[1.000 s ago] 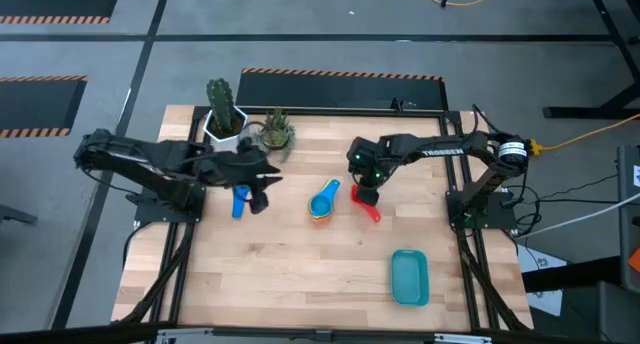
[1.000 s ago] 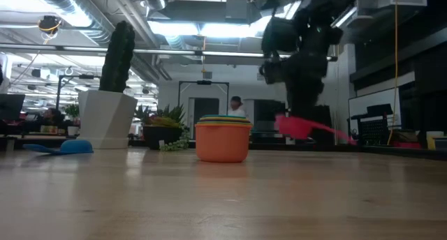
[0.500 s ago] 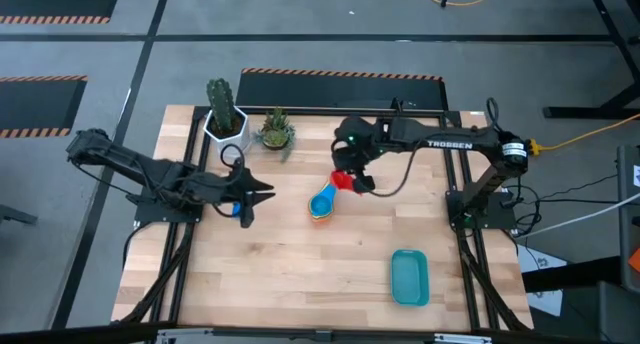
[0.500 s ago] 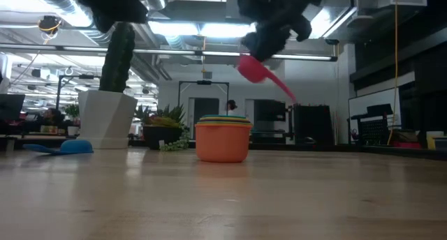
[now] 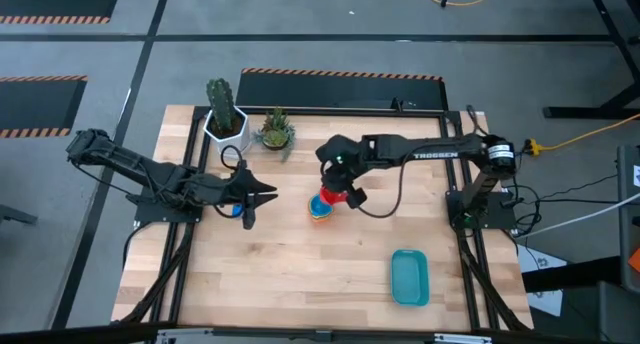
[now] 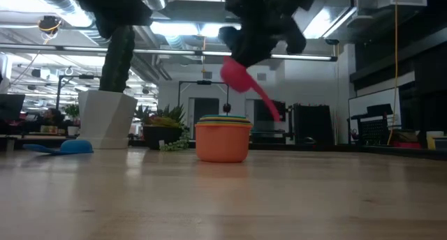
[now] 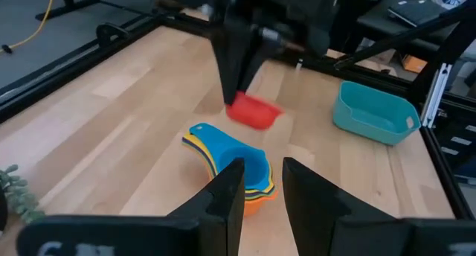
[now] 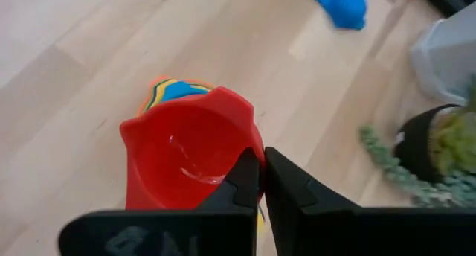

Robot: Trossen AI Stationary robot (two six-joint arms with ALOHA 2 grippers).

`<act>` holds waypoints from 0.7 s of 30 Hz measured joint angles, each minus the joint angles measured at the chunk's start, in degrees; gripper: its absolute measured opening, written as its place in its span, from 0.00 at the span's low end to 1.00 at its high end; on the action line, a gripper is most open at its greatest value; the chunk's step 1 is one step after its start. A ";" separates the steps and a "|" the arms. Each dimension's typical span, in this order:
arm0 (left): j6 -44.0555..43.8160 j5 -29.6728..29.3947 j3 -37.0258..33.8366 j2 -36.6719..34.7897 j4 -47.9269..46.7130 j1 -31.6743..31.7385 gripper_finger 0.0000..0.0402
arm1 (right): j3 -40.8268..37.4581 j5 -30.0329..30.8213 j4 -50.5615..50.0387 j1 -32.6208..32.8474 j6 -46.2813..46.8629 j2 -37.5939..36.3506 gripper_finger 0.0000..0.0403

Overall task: Nest measuring cups in basket
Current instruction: Stack the red measuring cup on top of the sky blue measuring cup

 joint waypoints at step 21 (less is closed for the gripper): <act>0.07 0.48 0.00 0.02 -0.36 0.07 0.21 | 0.00 -0.01 1.94 0.04 0.00 6.20 0.09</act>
